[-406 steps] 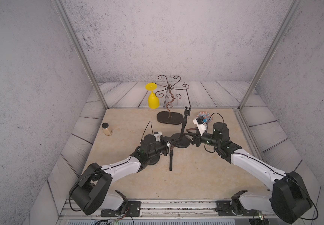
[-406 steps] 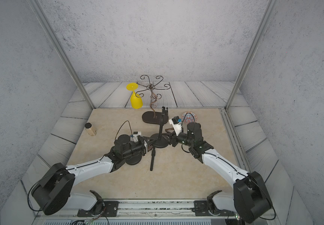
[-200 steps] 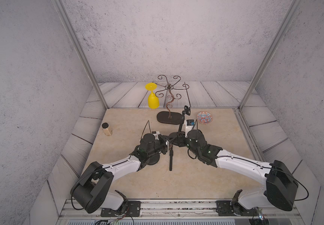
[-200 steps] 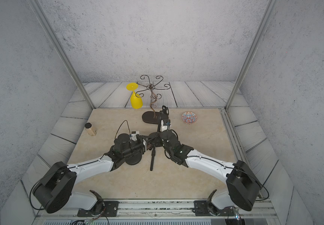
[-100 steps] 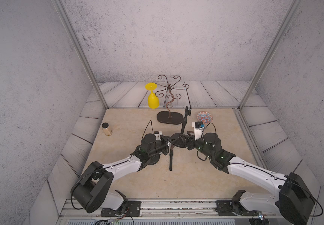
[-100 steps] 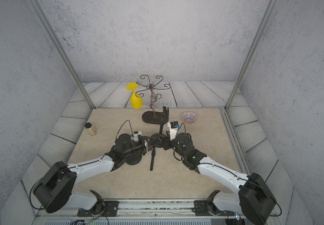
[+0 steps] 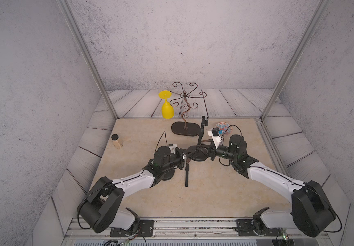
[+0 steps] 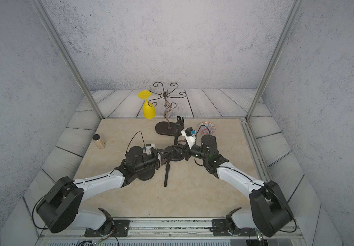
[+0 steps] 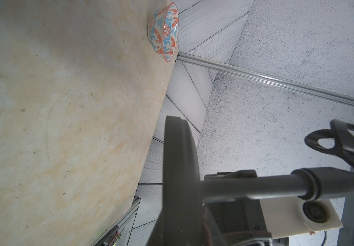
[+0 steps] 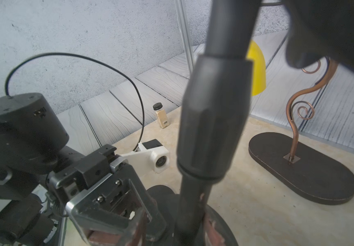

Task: Assemble a microphone stand
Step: Screw the microphone stand pole into the microphone stand base.

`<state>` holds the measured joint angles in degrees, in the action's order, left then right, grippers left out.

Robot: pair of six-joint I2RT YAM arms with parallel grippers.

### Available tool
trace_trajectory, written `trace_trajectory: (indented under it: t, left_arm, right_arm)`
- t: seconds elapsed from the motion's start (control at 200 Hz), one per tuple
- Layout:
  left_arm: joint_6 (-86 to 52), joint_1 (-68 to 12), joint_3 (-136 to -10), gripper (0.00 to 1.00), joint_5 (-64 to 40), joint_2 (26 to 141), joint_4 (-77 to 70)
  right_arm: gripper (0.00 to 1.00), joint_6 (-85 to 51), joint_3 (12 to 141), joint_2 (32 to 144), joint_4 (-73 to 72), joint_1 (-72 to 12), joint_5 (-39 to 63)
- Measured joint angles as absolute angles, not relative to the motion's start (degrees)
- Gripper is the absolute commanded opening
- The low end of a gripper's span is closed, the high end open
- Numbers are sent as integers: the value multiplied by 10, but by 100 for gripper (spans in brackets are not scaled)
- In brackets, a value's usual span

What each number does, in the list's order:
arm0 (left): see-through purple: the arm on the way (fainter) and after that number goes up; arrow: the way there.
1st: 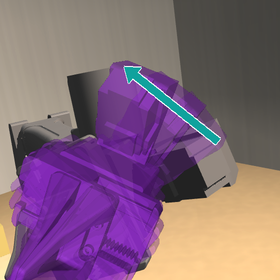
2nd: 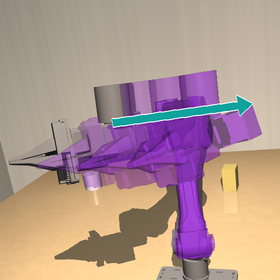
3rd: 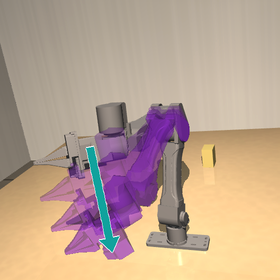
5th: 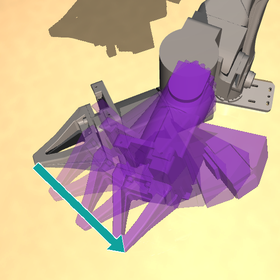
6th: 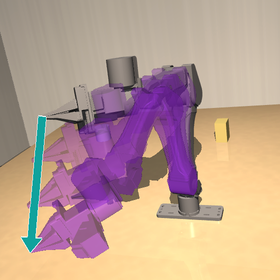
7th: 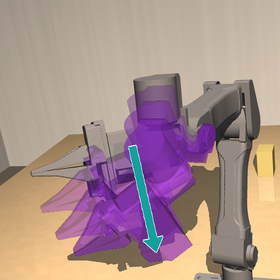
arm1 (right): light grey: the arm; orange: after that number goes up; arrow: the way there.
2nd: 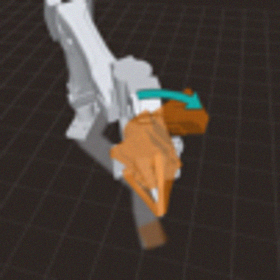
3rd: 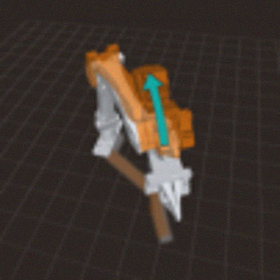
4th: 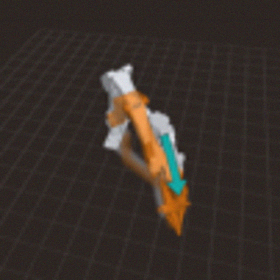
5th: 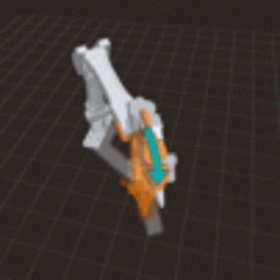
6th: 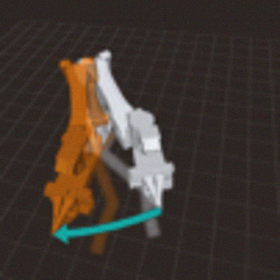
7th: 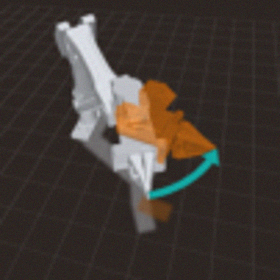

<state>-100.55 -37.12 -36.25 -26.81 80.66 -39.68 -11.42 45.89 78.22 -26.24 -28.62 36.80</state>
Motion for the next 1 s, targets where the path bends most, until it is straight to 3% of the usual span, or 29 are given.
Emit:
trace_trajectory:
  t: [0.345, 0.57, 0.676, 0.821, 1.001]
  left_arm:
    - [-1006, -371, -362, 0, -269, 807, -397]
    - [-1006, -370, -362, 0, -271, 807, -396]
    - [-1006, -369, -362, 0, -269, 807, -397]
    - [-1007, -363, -362, 0, -259, 809, -385]
    - [-1005, -357, -361, 0, -255, 809, -392]
  right_arm:
    - [26, -110, 467, 825, -251, -283, 409]
    - [0, -126, 470, 835, -251, -283, 414]
    - [0, -157, 468, 835, -256, -287, 385]
    - [0, -214, 466, 823, -235, -348, 231]
    - [0, -301, 560, 827, -69, -481, -120]
